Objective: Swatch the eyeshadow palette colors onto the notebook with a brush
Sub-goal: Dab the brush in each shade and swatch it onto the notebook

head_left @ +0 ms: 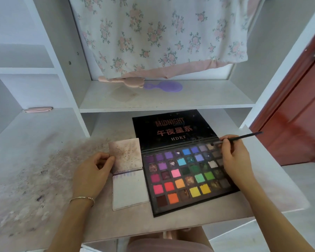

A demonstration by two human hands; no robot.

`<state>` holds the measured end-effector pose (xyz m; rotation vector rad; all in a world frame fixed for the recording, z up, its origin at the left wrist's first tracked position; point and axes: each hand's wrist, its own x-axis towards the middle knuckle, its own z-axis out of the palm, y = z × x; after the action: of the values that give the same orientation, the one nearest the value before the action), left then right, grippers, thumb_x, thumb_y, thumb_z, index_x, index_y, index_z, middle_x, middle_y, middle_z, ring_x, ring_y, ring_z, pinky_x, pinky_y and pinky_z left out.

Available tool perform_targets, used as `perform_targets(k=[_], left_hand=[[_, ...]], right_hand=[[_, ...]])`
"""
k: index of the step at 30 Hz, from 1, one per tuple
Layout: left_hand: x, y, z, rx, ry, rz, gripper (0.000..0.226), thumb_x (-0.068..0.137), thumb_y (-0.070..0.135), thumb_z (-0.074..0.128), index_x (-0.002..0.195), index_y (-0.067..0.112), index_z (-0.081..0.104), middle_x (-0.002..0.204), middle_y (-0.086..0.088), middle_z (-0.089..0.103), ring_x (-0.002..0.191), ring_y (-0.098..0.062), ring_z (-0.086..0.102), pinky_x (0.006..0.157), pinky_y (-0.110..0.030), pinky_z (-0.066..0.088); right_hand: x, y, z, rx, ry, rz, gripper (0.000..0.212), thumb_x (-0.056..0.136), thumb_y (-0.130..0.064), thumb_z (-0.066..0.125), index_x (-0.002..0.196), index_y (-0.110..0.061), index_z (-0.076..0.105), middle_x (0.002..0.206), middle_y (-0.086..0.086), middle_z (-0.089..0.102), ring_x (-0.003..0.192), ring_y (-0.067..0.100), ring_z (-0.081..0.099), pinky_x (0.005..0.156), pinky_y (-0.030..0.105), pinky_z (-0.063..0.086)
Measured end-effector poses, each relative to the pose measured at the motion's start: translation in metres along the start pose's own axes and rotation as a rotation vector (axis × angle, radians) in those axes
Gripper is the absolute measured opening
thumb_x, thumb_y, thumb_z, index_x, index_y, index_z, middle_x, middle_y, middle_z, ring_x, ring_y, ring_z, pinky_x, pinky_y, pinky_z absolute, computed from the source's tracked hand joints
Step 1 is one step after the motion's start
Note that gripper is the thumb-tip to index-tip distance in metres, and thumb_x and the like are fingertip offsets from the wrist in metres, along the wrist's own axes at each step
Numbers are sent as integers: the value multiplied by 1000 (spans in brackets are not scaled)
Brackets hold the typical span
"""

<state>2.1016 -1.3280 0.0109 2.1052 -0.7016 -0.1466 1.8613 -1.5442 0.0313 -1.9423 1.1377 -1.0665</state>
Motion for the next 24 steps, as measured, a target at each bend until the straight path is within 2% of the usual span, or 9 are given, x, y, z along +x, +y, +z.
perform_targets(k=[3, 5, 10, 14, 24], left_hand=[[0, 1, 0, -11, 0, -4, 6, 85, 23, 62, 80, 23, 64, 70, 15, 59, 69, 0, 53, 60, -14, 35], [-1, -1, 0, -11, 3, -2, 5, 85, 22, 63, 80, 23, 64, 70, 14, 59, 69, -3, 54, 61, -14, 35], [0, -1, -1, -8, -3, 13, 8, 85, 21, 63, 78, 26, 63, 71, 15, 60, 70, -3, 54, 61, -14, 35], [-1, -1, -1, 3, -9, 23, 6, 85, 21, 62, 80, 25, 64, 74, 12, 62, 73, -10, 57, 61, -15, 36], [-1, 0, 0, -12, 12, 17, 10, 85, 21, 64, 77, 27, 61, 70, 16, 58, 69, -2, 53, 60, -14, 35]], right_hand=[[5, 5, 1, -36, -19, -6, 11, 95, -15, 39, 90, -16, 50, 74, -12, 54, 68, -3, 52, 54, 1, 39], [6, 7, 4, -71, -32, -6, 11, 95, -16, 39, 91, -16, 50, 74, -12, 54, 68, -1, 53, 52, 6, 39], [7, 10, 5, -127, -49, -6, 10, 95, -17, 40, 91, -18, 49, 70, -11, 54, 63, 2, 53, 50, 11, 33], [7, 11, 7, -153, -81, 3, 9, 95, -18, 40, 90, -19, 48, 70, -10, 53, 65, 6, 53, 52, 16, 35], [6, 10, 6, -165, -90, 11, 10, 95, -19, 41, 90, -18, 50, 72, -10, 53, 69, 6, 53, 55, 17, 37]])
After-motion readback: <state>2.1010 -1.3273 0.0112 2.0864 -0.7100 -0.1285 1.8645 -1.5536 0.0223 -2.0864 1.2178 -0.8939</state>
